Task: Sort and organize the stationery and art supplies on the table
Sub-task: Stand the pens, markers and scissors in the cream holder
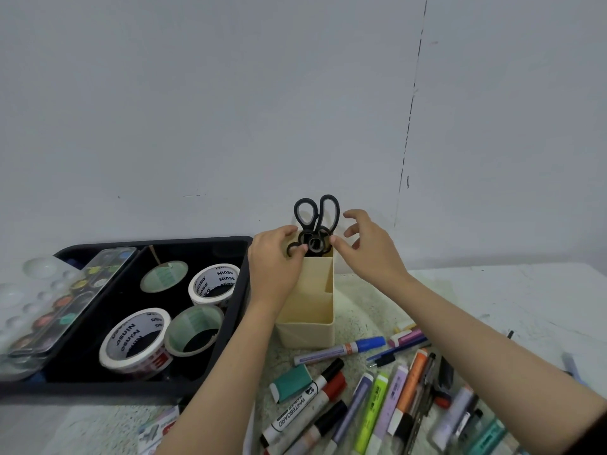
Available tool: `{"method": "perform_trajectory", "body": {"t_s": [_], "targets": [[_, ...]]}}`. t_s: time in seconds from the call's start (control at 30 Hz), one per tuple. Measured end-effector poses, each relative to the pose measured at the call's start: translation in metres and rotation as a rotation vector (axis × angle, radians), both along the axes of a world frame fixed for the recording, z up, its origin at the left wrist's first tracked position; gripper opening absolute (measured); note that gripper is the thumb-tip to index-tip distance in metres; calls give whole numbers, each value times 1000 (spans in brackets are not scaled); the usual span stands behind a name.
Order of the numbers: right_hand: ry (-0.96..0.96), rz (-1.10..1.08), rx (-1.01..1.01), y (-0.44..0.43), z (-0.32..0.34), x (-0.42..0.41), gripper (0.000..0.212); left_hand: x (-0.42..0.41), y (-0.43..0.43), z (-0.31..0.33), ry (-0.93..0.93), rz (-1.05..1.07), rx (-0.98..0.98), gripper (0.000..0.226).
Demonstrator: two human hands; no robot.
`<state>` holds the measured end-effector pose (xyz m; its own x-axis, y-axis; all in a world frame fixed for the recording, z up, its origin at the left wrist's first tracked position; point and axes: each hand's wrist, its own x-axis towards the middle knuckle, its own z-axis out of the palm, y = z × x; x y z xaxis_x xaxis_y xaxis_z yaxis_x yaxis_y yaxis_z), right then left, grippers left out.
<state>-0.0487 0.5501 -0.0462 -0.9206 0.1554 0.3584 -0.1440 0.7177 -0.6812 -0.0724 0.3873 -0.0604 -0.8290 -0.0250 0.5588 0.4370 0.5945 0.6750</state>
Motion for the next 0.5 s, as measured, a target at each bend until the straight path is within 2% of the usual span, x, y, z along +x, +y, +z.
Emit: {"method": "perform_trajectory", "body": {"t_s": [0.1, 0.2, 0.4, 0.5], "targets": [[-14, 56, 46, 16, 0, 16, 27, 9, 0, -2, 16, -9, -9, 31], [-40, 114, 142, 33, -4, 40, 6, 23, 0, -7, 110, -20, -34, 31], [-285, 312, 356, 63, -25, 93, 11, 62, 2, -20, 143, -68, -81, 28], [-301, 333, 551, 68, -37, 107, 20, 84, 4, -32, 153, -111, -121, 24]]}}
